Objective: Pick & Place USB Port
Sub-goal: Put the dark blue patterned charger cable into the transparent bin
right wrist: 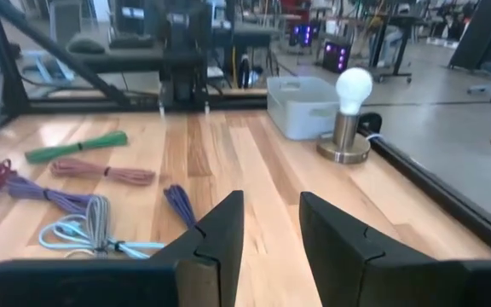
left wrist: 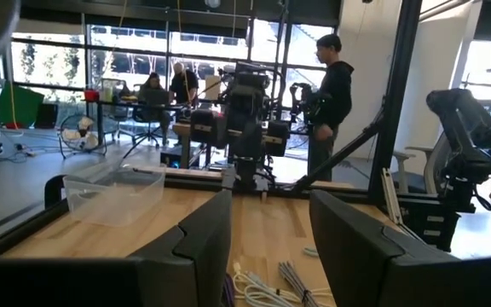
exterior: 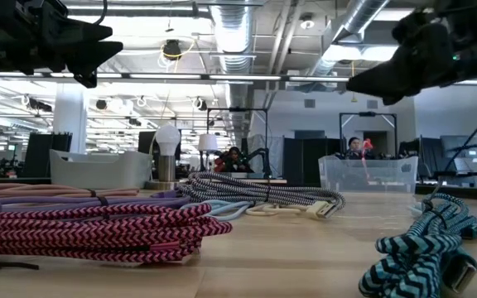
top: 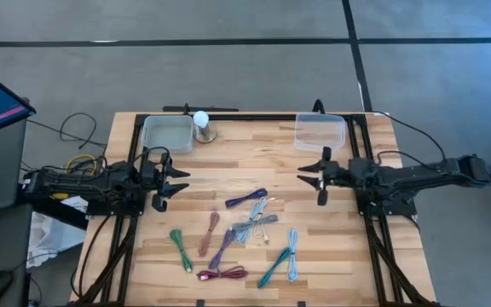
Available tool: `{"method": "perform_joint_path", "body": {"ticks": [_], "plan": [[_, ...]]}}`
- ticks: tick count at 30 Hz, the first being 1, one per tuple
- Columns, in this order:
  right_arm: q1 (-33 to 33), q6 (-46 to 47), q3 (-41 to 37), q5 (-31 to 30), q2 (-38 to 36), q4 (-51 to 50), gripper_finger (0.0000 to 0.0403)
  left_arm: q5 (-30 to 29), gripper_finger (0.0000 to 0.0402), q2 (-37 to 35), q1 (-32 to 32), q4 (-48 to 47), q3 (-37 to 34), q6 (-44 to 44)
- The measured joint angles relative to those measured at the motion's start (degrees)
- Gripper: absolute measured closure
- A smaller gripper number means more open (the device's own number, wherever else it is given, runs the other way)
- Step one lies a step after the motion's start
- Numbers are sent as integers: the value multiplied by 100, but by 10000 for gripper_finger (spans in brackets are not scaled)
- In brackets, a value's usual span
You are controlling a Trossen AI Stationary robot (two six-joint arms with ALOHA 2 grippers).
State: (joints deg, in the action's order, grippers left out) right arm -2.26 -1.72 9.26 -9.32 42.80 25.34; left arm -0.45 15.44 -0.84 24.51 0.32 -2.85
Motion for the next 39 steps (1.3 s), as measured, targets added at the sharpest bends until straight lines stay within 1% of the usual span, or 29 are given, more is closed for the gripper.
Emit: {"method": "perform_joint_path", "body": {"ticks": [7, 12, 15, 22, 29, 39], "plan": [[0, 184, 397, 14, 1468, 165, 294, 0, 242, 0, 0, 0, 0, 0], [8, 330, 697, 126, 2676, 774, 294, 0, 242, 0, 0, 0, 1, 0], [77, 328, 958, 210, 3341, 1028, 294, 0, 242, 0, 0, 0, 1, 0], [333, 326, 1780, 250, 4661, 1028, 294, 0, 242, 0, 0, 0, 2, 0], [482, 287, 2399, 351, 5575, 1041, 294, 1, 242, 0, 0, 0, 2, -21], [439, 263, 2748, 339, 6307, 1024, 294, 2, 242, 45, 0, -3, 2, -63]]}}
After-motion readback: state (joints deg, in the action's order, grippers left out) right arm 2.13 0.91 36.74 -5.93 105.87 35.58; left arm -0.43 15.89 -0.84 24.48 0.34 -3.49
